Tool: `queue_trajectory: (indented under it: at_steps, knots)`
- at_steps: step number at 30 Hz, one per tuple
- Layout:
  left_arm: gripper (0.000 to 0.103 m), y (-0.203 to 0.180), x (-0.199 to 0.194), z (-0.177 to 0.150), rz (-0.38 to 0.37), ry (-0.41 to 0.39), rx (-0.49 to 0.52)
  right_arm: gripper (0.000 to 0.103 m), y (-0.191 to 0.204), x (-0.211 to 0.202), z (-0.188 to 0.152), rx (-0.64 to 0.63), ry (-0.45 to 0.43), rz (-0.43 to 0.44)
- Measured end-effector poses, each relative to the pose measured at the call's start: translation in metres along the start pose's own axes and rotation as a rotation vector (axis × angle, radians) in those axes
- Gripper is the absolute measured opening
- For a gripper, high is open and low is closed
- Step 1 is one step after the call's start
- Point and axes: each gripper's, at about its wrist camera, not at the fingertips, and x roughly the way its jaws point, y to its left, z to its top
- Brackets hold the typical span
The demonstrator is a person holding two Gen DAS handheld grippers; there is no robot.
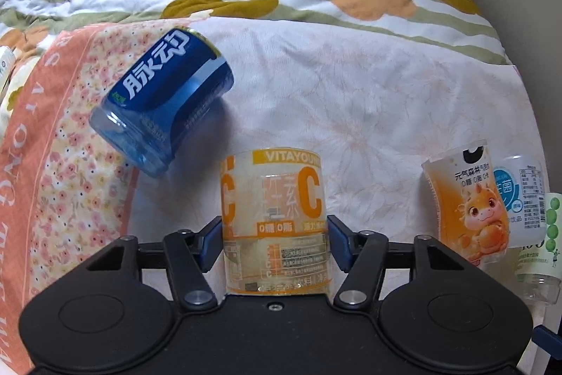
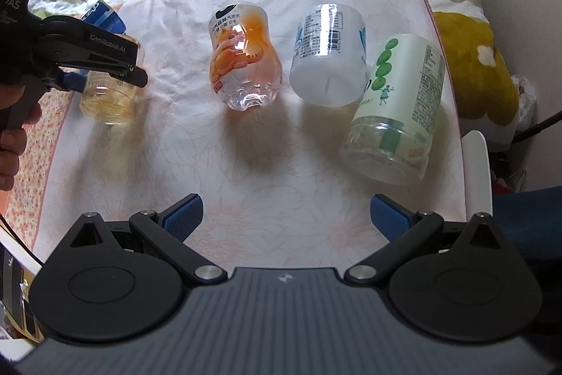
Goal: Flip cup upright
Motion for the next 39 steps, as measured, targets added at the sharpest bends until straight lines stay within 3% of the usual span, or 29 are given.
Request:
queue_trajectory:
  at_steps: [14, 26, 39]
  knots:
    - [0.064, -0.001, -0.021, -0.015, -0.03, -0.015, 0.044, 0.103, 0.005, -0.007, -0.001, 0.001, -0.019, -0.002]
    - [0.064, 0.003, -0.051, -0.076, -0.04, 0.014, 0.105, 0.103, 0.011, -0.023, -0.016, 0.046, -0.044, -0.022]
    - [0.064, 0.024, -0.048, -0.111, 0.035, -0.029, 0.154, 0.103, 0.034, -0.029, -0.049, 0.048, -0.023, -0.045]
